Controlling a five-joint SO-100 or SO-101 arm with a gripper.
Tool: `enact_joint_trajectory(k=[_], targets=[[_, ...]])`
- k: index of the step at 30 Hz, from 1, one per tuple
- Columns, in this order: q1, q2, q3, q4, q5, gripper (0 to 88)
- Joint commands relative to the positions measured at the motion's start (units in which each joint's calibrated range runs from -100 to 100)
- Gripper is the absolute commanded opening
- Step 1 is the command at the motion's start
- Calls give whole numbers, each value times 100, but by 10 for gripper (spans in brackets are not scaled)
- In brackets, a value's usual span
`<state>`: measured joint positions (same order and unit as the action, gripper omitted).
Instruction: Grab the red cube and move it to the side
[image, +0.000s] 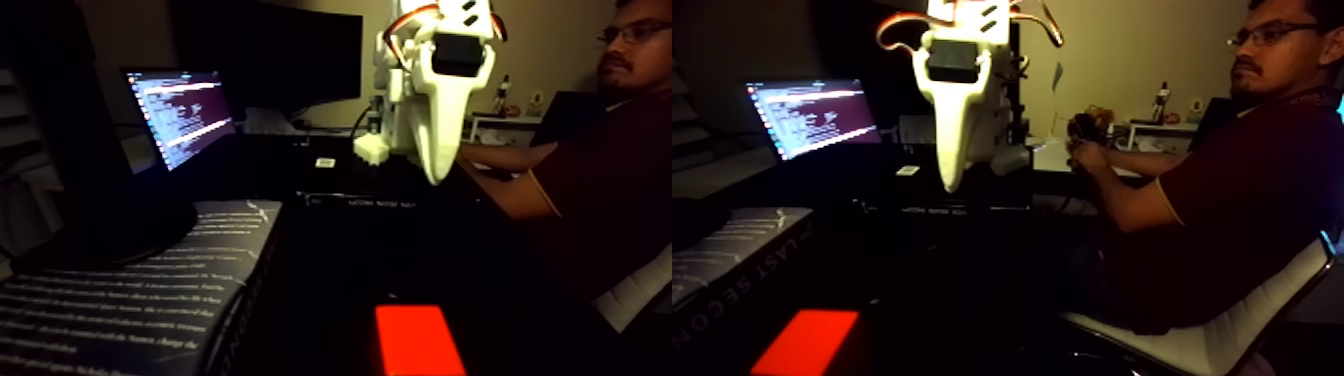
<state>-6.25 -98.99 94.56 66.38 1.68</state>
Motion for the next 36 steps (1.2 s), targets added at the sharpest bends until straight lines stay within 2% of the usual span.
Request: enact_joint_trajectory(k=[1, 12, 20, 26, 36], targets=[[-32, -17, -9, 17, 13, 10], [43, 428, -281, -312, 29, 16], [209, 1916, -716, -1148, 105, 151], [434, 3050, -1288, -1858, 153, 156], [434, 5084, -2748, -1562, 504, 155]])
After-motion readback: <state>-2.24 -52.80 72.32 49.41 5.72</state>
